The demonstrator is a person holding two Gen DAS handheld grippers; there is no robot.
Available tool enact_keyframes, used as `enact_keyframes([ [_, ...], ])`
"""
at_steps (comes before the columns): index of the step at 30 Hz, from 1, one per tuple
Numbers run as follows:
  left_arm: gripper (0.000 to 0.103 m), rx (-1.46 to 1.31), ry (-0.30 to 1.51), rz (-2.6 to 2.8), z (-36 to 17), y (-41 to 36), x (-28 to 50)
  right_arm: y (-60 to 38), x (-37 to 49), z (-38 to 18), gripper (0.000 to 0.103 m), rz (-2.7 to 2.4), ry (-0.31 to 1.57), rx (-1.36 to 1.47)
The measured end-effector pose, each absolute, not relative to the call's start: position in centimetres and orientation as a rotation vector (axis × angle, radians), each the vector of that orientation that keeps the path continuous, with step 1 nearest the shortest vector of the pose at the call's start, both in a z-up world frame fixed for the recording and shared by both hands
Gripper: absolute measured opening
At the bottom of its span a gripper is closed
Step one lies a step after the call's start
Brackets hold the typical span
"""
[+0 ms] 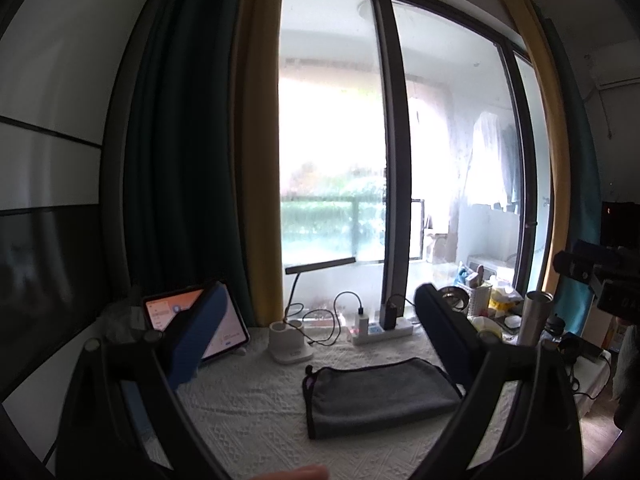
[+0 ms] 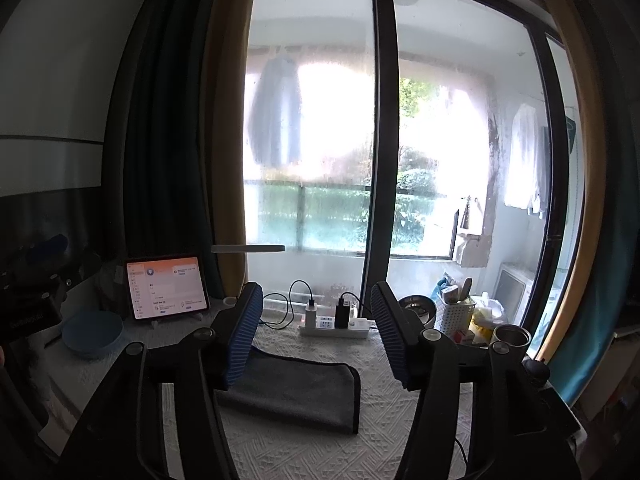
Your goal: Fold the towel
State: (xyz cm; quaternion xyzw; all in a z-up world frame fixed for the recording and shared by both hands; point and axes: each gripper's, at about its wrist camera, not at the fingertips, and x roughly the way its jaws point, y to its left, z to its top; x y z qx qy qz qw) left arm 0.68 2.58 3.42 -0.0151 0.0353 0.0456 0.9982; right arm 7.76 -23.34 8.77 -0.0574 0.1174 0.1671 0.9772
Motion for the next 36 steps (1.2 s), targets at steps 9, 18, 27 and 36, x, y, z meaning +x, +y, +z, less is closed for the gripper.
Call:
enact_keyframes([
  [9,0.096,-0.032,0.063,0.091,3.45,2.41,0.52,-23.35,7.65,8.88,0.072,0.338,0.237,-0.109],
  [18,0.096,-0.031,0.063,0.091,3.34,2.29,0.62,-23.54,7.76,8.92,0.074,0.328,0.238,-0.108],
  [27,0.096,-0.034,0.055,0.090,3.44,2.10,0.65,-23.61,7.90,8.89,0.075,0.323,0.237,-0.102],
  [36,0.096,-0.036,0.058,0.086,3.47,2.09,0.64,-23.70,8.15,8.78,0.075,0.319,0.241,-0.102],
])
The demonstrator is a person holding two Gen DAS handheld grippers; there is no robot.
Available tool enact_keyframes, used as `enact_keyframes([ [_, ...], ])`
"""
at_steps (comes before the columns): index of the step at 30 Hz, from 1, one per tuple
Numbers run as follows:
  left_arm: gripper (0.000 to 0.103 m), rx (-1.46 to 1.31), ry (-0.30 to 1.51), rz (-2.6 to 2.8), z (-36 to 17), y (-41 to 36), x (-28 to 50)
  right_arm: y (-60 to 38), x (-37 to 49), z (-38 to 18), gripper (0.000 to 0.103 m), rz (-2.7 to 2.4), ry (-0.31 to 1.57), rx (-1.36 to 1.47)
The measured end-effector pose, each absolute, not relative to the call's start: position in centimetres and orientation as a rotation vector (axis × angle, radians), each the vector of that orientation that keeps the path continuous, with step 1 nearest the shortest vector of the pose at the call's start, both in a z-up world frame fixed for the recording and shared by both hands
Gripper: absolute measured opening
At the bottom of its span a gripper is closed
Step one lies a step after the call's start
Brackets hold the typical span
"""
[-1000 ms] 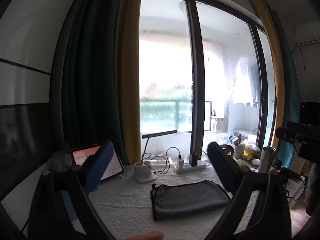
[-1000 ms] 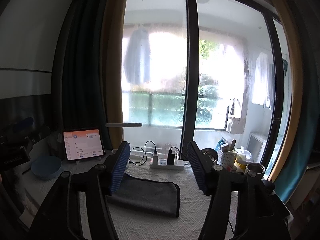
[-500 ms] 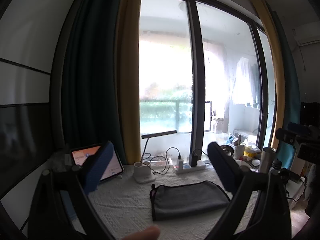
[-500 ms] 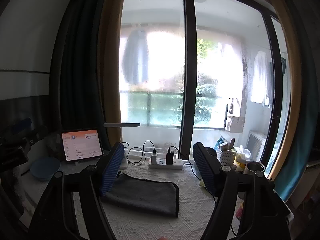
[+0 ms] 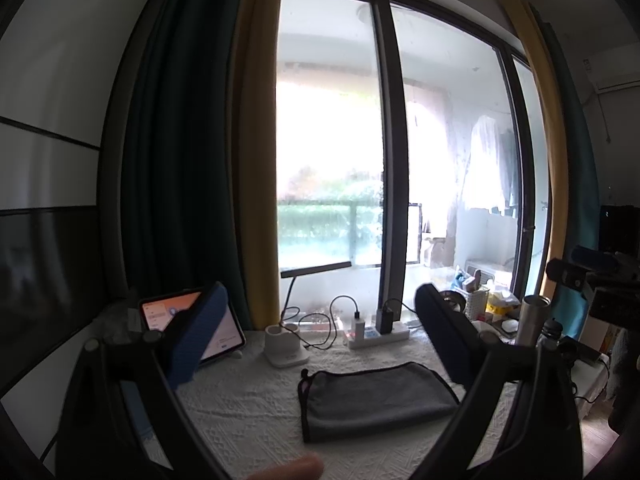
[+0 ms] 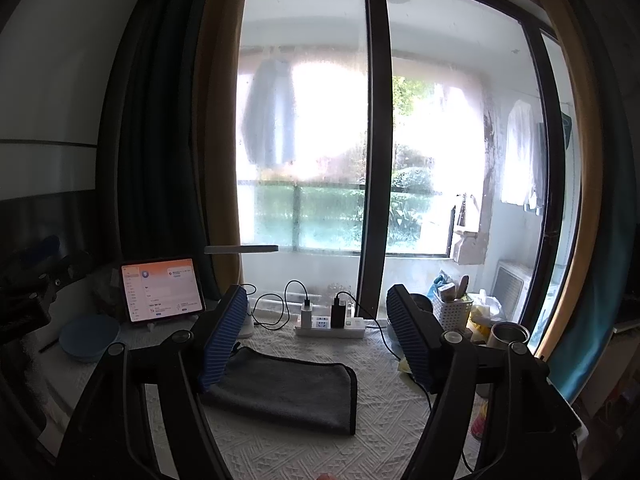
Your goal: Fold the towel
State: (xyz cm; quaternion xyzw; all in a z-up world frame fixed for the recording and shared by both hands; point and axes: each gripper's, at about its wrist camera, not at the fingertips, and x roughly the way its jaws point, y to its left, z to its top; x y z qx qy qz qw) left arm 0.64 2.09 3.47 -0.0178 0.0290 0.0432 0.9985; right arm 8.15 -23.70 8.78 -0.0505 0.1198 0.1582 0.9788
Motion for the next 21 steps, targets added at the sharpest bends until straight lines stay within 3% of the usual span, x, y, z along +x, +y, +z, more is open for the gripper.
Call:
enact_keyframes([
  [21,0.096,-0.037,0.056,0.086,3.44,1.94,0.60,-23.60,8.17,8.75,0.076,0.318,0.242,-0.102],
])
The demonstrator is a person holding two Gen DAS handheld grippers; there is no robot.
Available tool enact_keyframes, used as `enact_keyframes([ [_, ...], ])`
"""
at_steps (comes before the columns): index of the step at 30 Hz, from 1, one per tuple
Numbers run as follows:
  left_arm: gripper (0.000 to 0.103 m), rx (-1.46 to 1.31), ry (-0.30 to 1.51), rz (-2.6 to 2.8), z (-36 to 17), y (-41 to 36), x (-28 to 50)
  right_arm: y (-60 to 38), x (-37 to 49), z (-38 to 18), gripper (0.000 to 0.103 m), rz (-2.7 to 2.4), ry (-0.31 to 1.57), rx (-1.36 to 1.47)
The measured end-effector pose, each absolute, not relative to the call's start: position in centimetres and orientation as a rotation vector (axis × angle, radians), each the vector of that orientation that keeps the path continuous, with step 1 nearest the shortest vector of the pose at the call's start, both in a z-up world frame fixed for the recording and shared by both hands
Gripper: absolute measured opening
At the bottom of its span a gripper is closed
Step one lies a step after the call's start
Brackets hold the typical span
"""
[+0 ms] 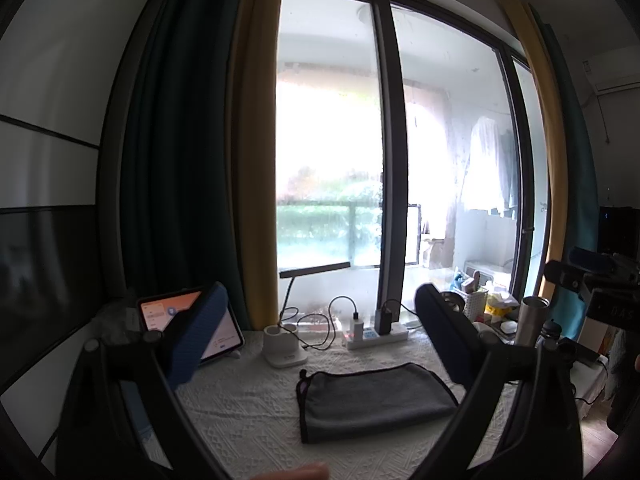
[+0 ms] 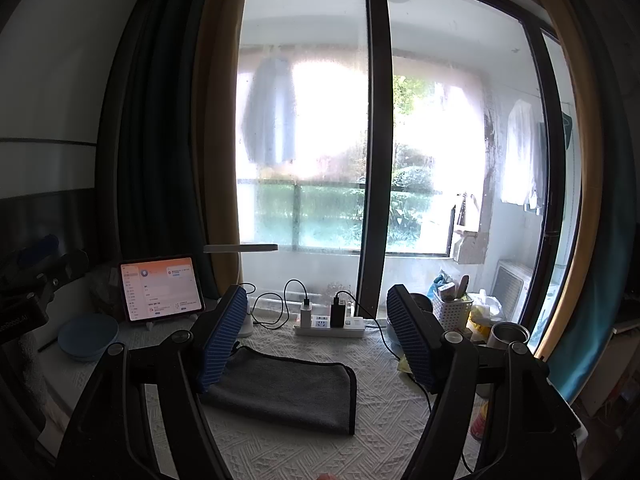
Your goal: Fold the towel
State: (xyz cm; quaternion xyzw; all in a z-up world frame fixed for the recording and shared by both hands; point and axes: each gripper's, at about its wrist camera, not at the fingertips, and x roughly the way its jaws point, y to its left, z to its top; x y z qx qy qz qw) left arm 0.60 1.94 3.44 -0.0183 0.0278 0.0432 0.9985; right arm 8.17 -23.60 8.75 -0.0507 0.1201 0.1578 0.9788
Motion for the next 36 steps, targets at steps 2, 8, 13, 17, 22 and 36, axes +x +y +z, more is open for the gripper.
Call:
enact_keyframes([
  [2,0.096,-0.038,0.055,0.085,3.44,1.91,0.58,-23.61,8.20,8.75,0.076,0.317,0.242,-0.102],
  [8,0.096,-0.037,0.056,0.086,3.42,1.95,0.60,-23.61,8.22,8.76,0.076,0.318,0.241,-0.104],
  [13,0.096,-0.035,0.056,0.085,3.40,1.85,0.61,-23.59,8.18,8.76,0.076,0.318,0.243,-0.104],
  [17,0.096,-0.037,0.056,0.082,3.41,1.77,0.59,-23.70,8.32,8.57,0.076,0.317,0.246,-0.105],
  [22,0.096,-0.043,0.056,0.082,3.43,1.60,0.50,-23.78,8.39,8.47,0.076,0.318,0.247,-0.106],
  [36,0.096,-0.036,0.065,0.090,3.11,1.85,0.89,-23.78,8.48,7.89,0.076,0.329,0.258,-0.111],
])
